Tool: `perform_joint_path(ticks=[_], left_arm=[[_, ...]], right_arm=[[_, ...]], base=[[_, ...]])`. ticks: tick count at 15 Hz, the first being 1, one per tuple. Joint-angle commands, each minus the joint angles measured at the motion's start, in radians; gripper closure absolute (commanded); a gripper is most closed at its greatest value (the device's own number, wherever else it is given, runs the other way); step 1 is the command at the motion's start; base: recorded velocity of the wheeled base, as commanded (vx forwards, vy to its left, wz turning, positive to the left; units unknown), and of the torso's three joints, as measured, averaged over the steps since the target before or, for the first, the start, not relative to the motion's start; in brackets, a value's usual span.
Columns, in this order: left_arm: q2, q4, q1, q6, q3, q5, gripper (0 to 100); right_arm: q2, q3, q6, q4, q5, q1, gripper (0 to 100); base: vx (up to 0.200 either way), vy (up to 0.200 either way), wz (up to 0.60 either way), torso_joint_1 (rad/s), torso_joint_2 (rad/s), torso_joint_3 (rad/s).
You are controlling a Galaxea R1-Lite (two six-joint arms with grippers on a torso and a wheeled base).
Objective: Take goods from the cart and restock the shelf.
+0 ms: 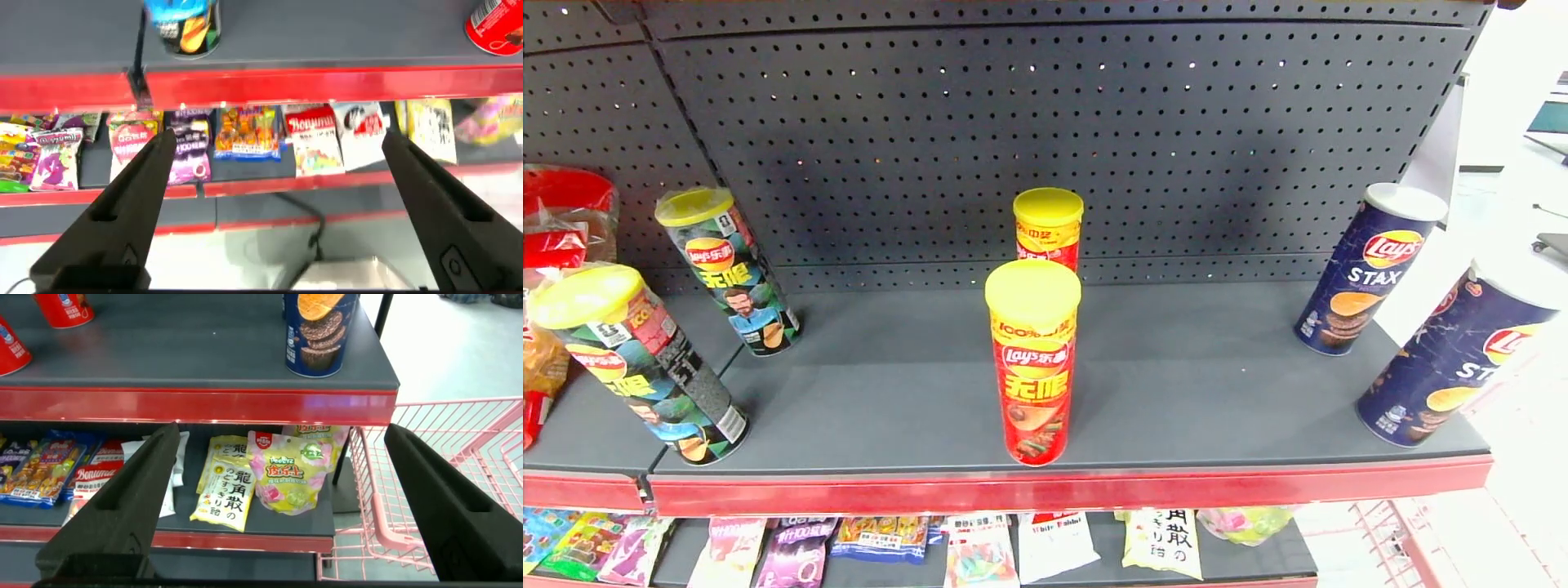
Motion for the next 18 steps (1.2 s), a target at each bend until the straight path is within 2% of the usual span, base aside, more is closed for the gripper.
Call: perform_joint_path(ticks=[1,3,4,5,6,7,8,9,18], left_arm=[[-0.337,-0.026,0.002,-0.016,0.143,-0.013,0],[-0.337,-0.055,0.002,-0.022,0.157,-0.003,0],[-0.337,-0.084,0.002,-0.022,0.173,0.023,0],[-0.337,-0.146,0.002,-0.016,0.201,0.073,0],[-0.337,-0.219,0.002,0.007,0.239,0.076,0],[-0.337,-0.270,0.002,0.044,0.276,0.030,0],[-0.337,-0.261,0.002,0.046,0.276,0.023,0],[-0.337,-0.256,0.002,0.032,0.275,0.027,0],[-0.337,-0.256,0.002,0.037,0.275,0.030,0]], right_arm=[[0.000,0.000,0.000,0.000,0.000,0.000,0],[0.000,0.000,0.000,0.000,0.000,0.000,0],[0.000,0.000,0.000,0.000,0.000,0.000,0],[0.000,0.000,0.000,0.000,0.000,0.000,0],[0.000,0.000,0.000,0.001,0.000,0.000,0],[0.000,0.000,0.000,0.001,0.000,0.000,0],[0.000,0.000,0.000,0.000,0.000,0.000,0],[0.000,0.000,0.000,0.000,0.000,0.000,0],[0.000,0.000,-0.006,0.001,0.000,0.000,0]], base=[[0.000,0.000,0.00,0.000,0.00,0.000],[0.000,0.000,0.00,0.000,0.00,0.000],[0.000,0.000,0.00,0.000,0.00,0.000],[0.000,0.000,0.00,0.000,0.00,0.000],[0.000,0.000,0.00,0.000,0.00,0.000],[0.000,0.000,0.00,0.000,0.00,0.000],[0.000,0.000,0.00,0.000,0.00,0.000],[0.000,0.000,0.00,0.000,0.00,0.000],[0.000,0.000,0.00,0.000,0.00,0.000]])
